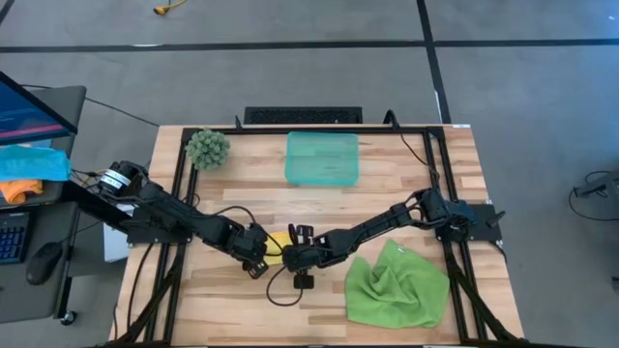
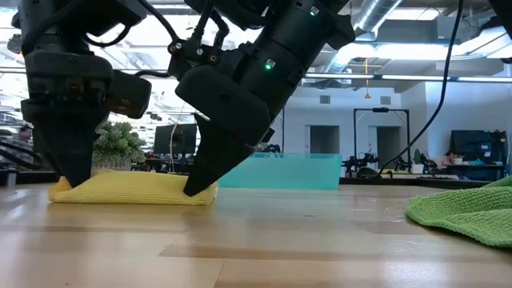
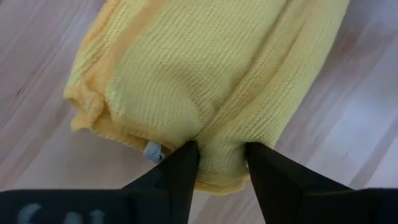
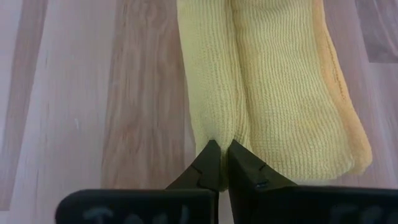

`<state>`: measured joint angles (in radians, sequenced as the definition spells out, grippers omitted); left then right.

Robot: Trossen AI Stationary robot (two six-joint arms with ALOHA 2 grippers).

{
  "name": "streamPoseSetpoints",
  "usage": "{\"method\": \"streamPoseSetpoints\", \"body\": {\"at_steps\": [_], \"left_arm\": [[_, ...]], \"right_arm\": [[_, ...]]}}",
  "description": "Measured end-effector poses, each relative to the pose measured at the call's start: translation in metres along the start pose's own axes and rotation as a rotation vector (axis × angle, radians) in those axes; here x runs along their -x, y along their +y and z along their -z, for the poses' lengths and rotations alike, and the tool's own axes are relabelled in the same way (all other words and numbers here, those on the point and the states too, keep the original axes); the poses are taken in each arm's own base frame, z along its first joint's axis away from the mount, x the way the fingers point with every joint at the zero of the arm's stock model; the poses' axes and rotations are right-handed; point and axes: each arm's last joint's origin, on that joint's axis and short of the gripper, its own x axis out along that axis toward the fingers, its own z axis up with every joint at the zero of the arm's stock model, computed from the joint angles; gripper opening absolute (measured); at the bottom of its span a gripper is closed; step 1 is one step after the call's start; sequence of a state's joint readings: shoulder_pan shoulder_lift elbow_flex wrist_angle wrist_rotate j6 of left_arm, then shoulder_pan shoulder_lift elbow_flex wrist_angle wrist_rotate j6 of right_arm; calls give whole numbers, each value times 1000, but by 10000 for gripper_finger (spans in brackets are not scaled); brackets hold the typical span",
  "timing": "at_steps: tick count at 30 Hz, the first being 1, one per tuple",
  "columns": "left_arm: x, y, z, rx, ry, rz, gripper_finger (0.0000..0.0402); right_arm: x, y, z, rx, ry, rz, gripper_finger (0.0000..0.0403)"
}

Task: Roll microfiber towels into tight, uniform cylinder then place into a basket
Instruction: Roll the yellow microfiber cloth

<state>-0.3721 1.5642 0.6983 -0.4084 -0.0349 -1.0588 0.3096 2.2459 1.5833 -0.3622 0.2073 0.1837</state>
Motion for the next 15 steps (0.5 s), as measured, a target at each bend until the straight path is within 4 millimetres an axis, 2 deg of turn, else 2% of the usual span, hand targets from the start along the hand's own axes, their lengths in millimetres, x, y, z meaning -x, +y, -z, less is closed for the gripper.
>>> {"method": "streamPoseSetpoints", "body": {"at_steps": [6, 15], "left_arm": [[3, 0, 0, -39, 12, 24, 162], [31, 4, 4, -92, -89, 18, 163]], "right_arm": [[0, 0, 0, 0, 1, 0, 28], [0, 0, 1, -1, 7, 1, 26]]}}
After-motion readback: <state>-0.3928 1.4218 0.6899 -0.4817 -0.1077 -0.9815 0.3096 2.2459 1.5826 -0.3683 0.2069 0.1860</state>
